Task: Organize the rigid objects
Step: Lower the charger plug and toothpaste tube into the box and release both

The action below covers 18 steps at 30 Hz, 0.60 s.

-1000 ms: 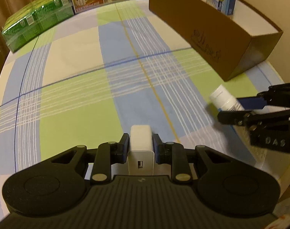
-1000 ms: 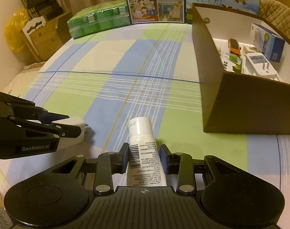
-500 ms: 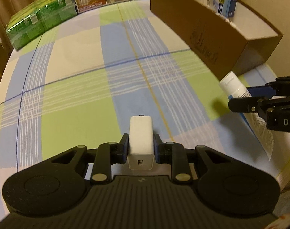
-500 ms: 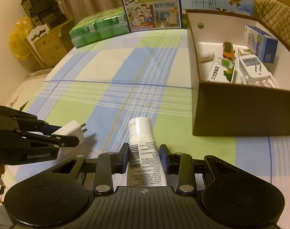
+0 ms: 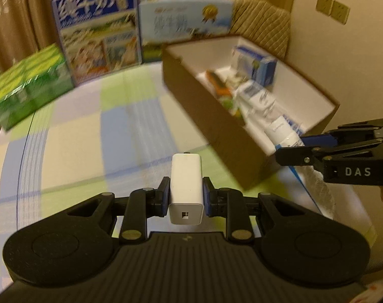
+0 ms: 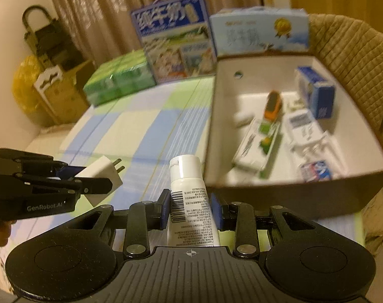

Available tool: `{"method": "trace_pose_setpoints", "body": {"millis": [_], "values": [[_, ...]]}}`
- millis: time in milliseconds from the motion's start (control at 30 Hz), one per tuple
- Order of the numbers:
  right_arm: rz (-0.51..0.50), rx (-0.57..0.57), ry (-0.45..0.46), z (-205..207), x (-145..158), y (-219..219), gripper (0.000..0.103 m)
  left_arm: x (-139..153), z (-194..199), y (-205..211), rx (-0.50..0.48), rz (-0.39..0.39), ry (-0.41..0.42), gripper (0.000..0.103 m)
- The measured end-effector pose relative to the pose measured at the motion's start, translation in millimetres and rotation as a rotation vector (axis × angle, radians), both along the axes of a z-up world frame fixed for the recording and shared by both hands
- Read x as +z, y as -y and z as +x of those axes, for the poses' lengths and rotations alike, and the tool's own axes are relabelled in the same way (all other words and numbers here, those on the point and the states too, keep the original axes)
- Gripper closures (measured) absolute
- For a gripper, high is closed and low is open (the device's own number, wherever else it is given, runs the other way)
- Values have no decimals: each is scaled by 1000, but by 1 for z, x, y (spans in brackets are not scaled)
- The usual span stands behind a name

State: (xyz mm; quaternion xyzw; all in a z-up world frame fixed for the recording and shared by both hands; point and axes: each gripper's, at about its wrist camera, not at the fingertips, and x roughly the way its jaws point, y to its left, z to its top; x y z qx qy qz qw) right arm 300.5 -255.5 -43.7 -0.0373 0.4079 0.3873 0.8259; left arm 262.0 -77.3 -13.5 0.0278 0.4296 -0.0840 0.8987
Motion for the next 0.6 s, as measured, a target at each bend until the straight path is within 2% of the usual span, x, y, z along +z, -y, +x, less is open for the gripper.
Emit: {"method": "trace_pose_setpoints", "body": {"millis": [333, 600], "values": [[62, -94, 60, 88, 38, 25, 72, 18, 78, 61, -24, -52, 65, 81], [67, -151, 5, 160, 25, 24, 72, -8, 144, 92, 21, -40, 16, 81]]}}
